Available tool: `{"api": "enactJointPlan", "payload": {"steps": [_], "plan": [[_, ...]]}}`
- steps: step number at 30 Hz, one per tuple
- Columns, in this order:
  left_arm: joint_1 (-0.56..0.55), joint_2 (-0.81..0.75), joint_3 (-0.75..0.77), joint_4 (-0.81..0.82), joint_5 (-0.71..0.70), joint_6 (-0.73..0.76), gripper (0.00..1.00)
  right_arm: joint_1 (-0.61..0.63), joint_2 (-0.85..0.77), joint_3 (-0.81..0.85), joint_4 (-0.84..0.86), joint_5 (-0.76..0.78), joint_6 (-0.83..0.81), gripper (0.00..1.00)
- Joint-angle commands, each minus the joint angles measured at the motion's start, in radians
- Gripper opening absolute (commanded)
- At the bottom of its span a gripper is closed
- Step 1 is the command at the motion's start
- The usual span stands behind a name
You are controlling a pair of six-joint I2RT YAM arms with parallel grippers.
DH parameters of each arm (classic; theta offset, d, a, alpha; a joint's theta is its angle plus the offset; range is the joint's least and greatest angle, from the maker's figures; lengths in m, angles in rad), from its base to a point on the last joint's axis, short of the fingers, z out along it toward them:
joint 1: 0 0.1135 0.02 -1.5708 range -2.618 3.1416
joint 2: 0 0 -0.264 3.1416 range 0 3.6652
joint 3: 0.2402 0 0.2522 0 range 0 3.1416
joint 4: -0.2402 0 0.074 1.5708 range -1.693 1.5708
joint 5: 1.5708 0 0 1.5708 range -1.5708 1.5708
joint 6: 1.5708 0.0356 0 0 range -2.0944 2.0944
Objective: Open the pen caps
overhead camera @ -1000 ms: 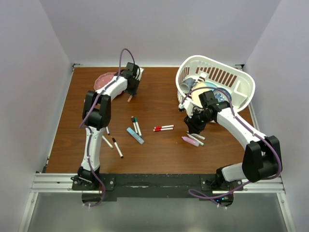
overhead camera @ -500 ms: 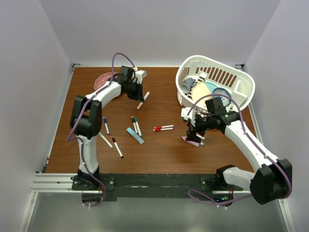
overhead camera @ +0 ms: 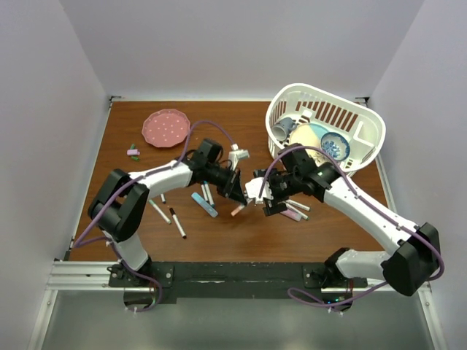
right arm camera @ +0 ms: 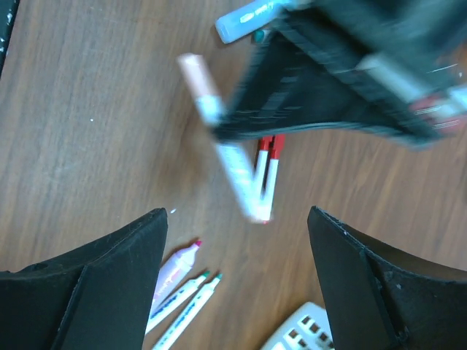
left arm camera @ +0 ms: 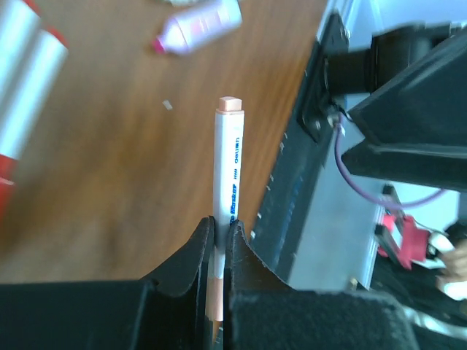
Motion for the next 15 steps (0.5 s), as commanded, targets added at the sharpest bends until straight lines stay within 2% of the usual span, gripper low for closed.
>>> {"api": "enactJointPlan", "payload": {"steps": [1, 11, 15], "plan": [[-0.036, -0.082, -0.068, 0.134, 0.052, -0.089, 0.00, 0.050, 0.013, 0.010, -0.020, 0.060, -0.057, 0.80], [-0.086, -0.100, -0.116, 0.197, 0.074, -0.126, 0.00, 0.116, 0.027, -0.095, 0.003, 0.069, -0.079, 0.70], [-0.099, -0.110, -0.130, 0.243, 0.086, -0.149, 0.00, 0.139, 0.052, -0.098, 0.023, 0.081, -0.066, 0.61]]}}
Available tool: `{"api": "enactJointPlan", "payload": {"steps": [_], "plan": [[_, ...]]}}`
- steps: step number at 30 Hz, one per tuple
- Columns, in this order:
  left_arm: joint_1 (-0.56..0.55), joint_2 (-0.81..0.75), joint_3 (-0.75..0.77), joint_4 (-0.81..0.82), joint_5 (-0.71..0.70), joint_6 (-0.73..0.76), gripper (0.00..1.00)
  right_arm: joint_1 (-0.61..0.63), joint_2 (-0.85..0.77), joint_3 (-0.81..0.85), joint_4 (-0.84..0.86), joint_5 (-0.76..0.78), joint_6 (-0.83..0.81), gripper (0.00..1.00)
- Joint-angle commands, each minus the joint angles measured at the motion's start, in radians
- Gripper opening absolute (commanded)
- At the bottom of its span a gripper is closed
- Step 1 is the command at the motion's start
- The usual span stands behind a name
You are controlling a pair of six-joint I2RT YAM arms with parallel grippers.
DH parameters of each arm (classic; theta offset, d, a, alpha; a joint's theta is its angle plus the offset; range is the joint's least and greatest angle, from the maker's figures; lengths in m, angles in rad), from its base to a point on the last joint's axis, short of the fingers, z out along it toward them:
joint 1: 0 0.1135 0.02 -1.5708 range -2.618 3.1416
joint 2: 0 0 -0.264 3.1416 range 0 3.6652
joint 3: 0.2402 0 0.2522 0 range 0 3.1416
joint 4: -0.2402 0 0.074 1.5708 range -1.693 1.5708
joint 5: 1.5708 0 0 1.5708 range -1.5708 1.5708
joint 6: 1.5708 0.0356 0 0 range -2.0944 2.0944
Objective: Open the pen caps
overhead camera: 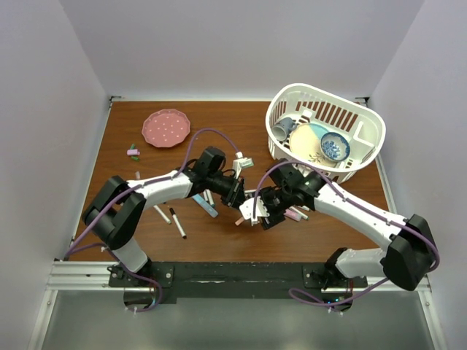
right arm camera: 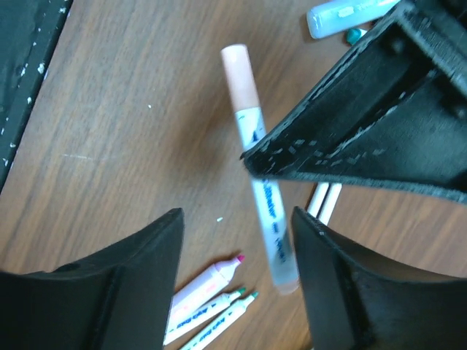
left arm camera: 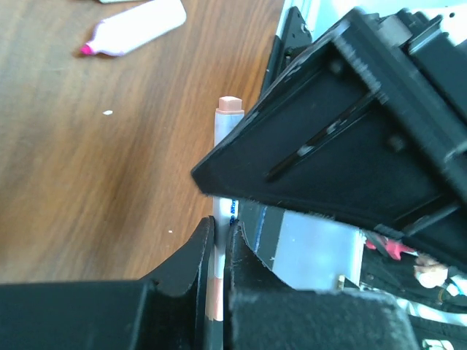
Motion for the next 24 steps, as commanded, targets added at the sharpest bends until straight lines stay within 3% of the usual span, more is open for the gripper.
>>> {"api": "enactJointPlan", "payload": {"steps": [1, 3, 6, 8, 11, 14, 15, 18, 24], "plan": [[-0.019, -0.041, -0.022, 0.096, 0.045, -0.044, 0.00, 0.029, 0.020, -0.003, 0.036, 0.017, 0.000, 0.57], [-0.021, -0.049, -0.026, 0.114, 0.051, -0.058, 0.00, 0.042, 0.028, -0.006, 0.041, 0.019, 0.006, 0.52], [-0.022, -0.063, -0.031, 0.139, 0.050, -0.081, 0.00, 0.049, 0.033, -0.015, 0.046, 0.020, 0.015, 0.37], [-0.022, -0.087, -0.042, 0.166, 0.037, -0.106, 0.00, 0.049, 0.025, -0.029, 0.056, 0.020, 0.034, 0.14], [-0.021, -0.118, -0.068, 0.206, 0.015, -0.144, 0.02, 0.051, -0.003, -0.044, 0.066, 0.010, 0.078, 0.00], [-0.018, -0.174, -0.103, 0.232, -0.053, -0.175, 0.25, 0.023, -0.042, -0.059, 0.084, -0.053, 0.164, 0.00], [-0.015, -0.196, -0.115, 0.234, -0.112, -0.179, 0.41, -0.006, -0.053, -0.064, 0.092, -0.114, 0.187, 0.00], [-0.011, -0.303, -0.169, 0.266, -0.255, -0.192, 0.66, -0.079, -0.113, -0.088, 0.124, -0.235, 0.291, 0.00], [-0.018, -0.529, -0.362, 0.559, -0.540, -0.310, 0.80, -0.223, -0.188, -0.170, 0.367, -0.418, 0.728, 0.00]]}}
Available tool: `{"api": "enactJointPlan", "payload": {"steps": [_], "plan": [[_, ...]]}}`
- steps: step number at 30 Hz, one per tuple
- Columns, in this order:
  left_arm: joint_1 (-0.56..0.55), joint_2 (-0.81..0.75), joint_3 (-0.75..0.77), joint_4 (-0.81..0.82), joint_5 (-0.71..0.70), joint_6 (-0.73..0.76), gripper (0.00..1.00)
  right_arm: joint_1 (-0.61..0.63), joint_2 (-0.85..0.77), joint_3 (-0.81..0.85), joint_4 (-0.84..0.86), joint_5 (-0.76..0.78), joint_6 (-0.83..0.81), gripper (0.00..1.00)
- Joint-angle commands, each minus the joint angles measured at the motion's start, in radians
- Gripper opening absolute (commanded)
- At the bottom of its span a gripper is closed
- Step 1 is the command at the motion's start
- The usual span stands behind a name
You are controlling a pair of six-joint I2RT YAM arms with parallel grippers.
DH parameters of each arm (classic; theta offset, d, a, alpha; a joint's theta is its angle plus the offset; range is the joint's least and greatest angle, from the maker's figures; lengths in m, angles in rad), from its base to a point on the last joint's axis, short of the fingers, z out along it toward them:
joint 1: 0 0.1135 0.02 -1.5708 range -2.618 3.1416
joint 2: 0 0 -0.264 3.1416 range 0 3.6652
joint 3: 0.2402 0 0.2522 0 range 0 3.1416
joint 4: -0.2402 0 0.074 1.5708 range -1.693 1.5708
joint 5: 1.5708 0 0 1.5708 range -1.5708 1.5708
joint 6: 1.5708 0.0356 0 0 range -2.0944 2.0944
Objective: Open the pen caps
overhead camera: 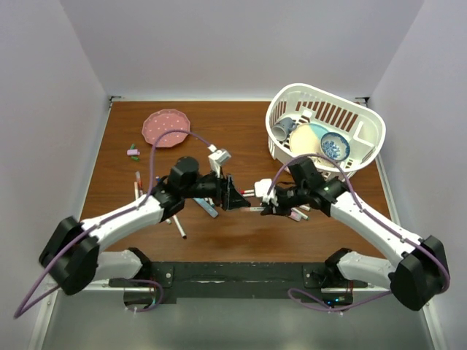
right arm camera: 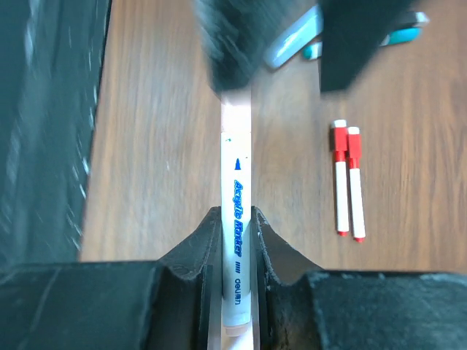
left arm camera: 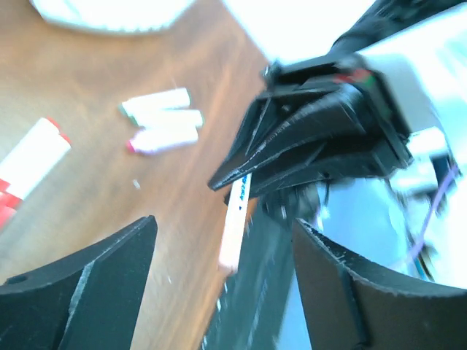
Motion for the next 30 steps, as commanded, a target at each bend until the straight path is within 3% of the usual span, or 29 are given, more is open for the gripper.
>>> {"api": "enactJointPlan", "payload": {"steps": [1, 6, 14, 19, 27, 30], "plan": [[-0.004, -0.141, -0.151, 0.345, -0.294, -0.135, 0.80, -0.082, -0.039, -0.058, 0.274, -0.209, 0.418, 0.00], [-0.013, -0.197, -0.258, 0.565, -0.538, -0.254, 0.83, -0.125, -0.023, -0.084, 0.449, -0.177, 0.757, 0.00], [-0.107, -0.082, -0.222, 0.677, -0.726, -0.340, 0.82, -0.132, -0.023, -0.148, 0.601, -0.125, 0.950, 0.00], [-0.159, -0.008, -0.183, 0.708, -0.752, -0.346, 0.72, -0.143, -0.032, -0.159, 0.632, -0.091, 0.992, 0.00], [-0.188, 0.044, -0.164, 0.754, -0.764, -0.364, 0.39, -0.151, -0.040, -0.168, 0.649, -0.073, 1.020, 0.00], [-0.193, 0.053, -0.153, 0.752, -0.753, -0.366, 0.34, -0.154, -0.043, -0.172, 0.655, -0.071, 1.023, 0.00]]}}
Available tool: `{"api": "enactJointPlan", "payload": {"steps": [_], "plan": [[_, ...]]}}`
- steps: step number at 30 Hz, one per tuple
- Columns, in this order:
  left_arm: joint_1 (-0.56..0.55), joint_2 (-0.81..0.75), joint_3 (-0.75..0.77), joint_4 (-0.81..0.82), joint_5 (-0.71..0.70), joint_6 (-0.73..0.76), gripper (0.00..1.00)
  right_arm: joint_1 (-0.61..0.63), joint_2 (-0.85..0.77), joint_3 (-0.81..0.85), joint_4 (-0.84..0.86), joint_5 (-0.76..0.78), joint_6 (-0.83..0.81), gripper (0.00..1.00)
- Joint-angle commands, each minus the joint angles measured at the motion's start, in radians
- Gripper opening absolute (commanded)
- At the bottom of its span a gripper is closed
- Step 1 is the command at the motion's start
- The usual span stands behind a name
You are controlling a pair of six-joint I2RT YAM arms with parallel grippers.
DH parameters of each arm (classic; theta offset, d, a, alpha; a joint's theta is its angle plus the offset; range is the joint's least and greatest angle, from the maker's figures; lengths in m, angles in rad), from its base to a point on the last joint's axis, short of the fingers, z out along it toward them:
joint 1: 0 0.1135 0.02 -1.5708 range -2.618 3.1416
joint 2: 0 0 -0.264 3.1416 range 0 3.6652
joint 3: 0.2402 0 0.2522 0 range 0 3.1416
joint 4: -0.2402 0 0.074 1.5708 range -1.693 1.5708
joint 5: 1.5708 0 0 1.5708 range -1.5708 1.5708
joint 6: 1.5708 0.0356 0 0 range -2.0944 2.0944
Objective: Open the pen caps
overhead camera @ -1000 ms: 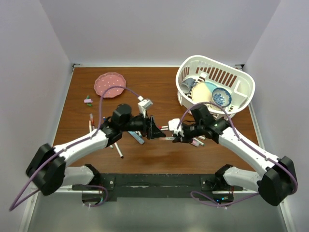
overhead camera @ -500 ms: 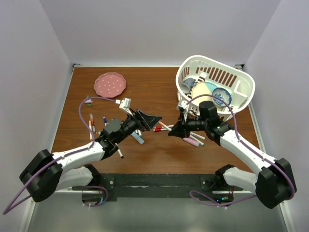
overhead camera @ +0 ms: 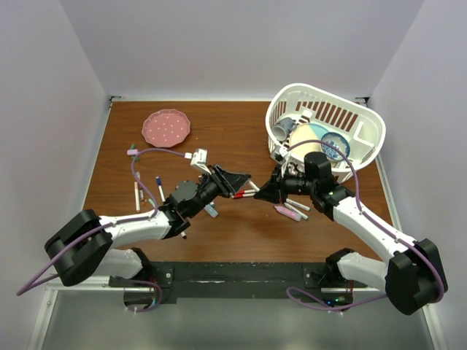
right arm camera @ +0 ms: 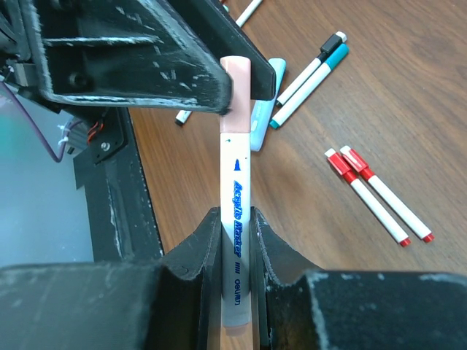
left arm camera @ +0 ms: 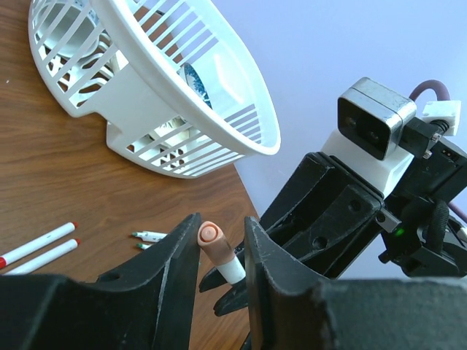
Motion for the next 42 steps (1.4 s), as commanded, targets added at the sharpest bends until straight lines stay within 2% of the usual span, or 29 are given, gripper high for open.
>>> {"api": "enactJointPlan", "payload": {"steps": [1, 6, 10, 13, 14, 17, 20, 23, 24, 27, 32, 36, 40, 42], "plan": [[-0.019, 0.012, 0.057, 0.089, -0.013, -0.002, 0.33, -0.003, -0.020, -0.006, 0.052, 0.017, 0.030, 0.00], [-0.019, 0.033, 0.064, 0.098, -0.003, -0.018, 0.33, -0.009, -0.025, -0.014, 0.062, 0.012, 0.032, 0.00], [-0.017, 0.058, 0.089, 0.110, 0.020, -0.024, 0.27, -0.010, -0.028, -0.020, 0.066, 0.009, 0.027, 0.00], [-0.019, 0.074, 0.104, 0.129, 0.037, -0.038, 0.16, -0.010, -0.030, -0.020, 0.062, 0.020, 0.012, 0.00], [-0.017, 0.078, 0.106, 0.135, 0.045, -0.039, 0.03, -0.012, -0.033, -0.020, 0.060, 0.020, 0.002, 0.00], [-0.008, 0.062, 0.109, 0.143, 0.024, -0.044, 0.00, -0.017, -0.039, -0.021, 0.045, 0.020, -0.025, 0.00], [0.078, 0.001, 0.098, 0.129, 0.011, -0.068, 0.00, -0.015, -0.048, -0.023, 0.023, 0.002, -0.069, 0.00], [0.222, -0.076, 0.083, 0.107, -0.033, -0.130, 0.00, -0.017, -0.051, -0.024, 0.006, -0.023, -0.106, 0.00], [0.283, -0.112, 0.087, 0.071, -0.053, -0.136, 0.00, -0.015, -0.054, -0.023, 0.000, -0.023, -0.111, 0.00], [0.365, -0.175, 0.138, -0.073, -0.142, -0.089, 0.00, -0.015, -0.054, -0.021, -0.010, -0.015, -0.119, 0.00], [0.443, -0.238, 0.178, -0.190, -0.188, -0.009, 0.00, -0.018, -0.051, -0.017, -0.021, 0.005, -0.148, 0.00], [0.503, -0.315, 0.138, -0.265, -0.213, 0.021, 0.00, -0.018, -0.051, -0.006, -0.048, 0.035, -0.166, 0.00], [0.586, -0.353, 0.100, -0.455, -0.228, -0.001, 0.00, -0.038, -0.076, 0.038, -0.182, 0.033, -0.371, 0.00], [0.674, -0.343, 0.081, -0.555, -0.179, -0.012, 0.00, -0.064, -0.080, 0.072, -0.277, -0.007, -0.448, 0.00]]}}
